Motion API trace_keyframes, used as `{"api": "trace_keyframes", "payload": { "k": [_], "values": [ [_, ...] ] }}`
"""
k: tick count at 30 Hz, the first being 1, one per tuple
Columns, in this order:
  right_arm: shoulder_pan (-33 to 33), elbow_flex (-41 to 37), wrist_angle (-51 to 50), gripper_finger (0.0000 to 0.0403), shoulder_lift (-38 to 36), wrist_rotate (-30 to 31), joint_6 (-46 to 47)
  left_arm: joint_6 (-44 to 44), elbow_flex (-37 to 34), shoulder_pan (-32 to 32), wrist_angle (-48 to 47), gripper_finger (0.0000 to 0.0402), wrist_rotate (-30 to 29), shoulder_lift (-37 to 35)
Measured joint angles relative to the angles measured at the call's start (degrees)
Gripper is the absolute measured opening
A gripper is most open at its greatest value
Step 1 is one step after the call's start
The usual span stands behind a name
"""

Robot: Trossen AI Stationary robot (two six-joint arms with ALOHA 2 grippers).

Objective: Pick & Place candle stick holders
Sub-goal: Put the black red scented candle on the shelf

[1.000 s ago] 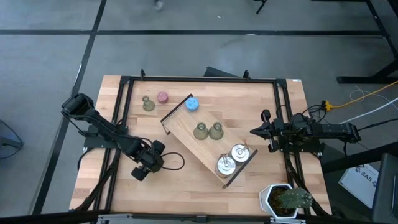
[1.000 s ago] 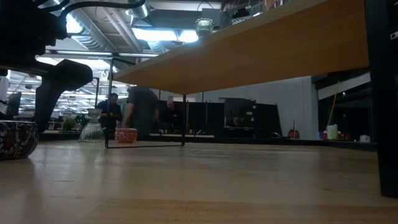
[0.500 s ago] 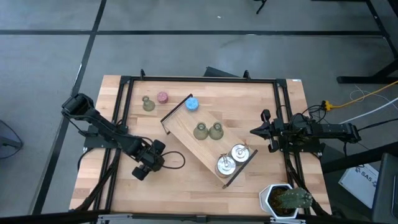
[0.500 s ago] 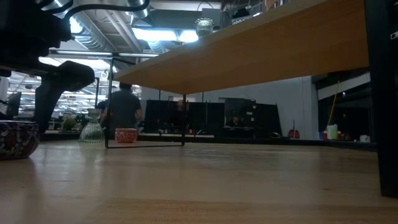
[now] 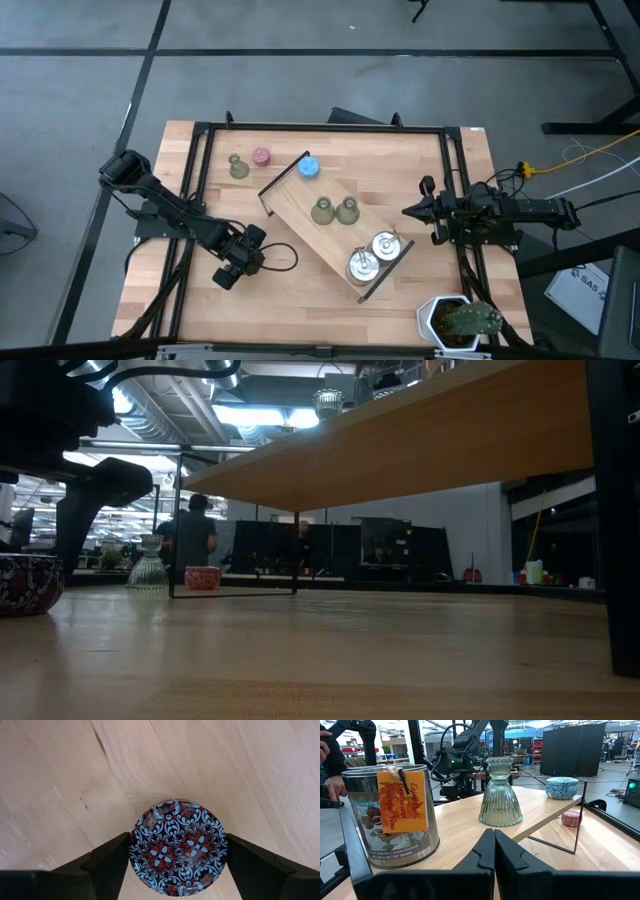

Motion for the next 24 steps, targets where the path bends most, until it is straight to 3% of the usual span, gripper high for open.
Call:
{"api": "trace_keyframes", "payload": {
  "k": [12, 24],
  "values": [
    [-0.02, 0.0, 0.0, 0.0001, 0.0, 0.0, 0.0, -0.53, 3.69, 1.74, -6.74, 0.0295, 1.11, -0.27],
    [-0.02, 0.0, 0.0, 0.0001, 0.0, 0.0, 0.0, 1.28, 12.93, 7.54, -16.64, 0.0295, 3.82, -1.53]
  ]
}}
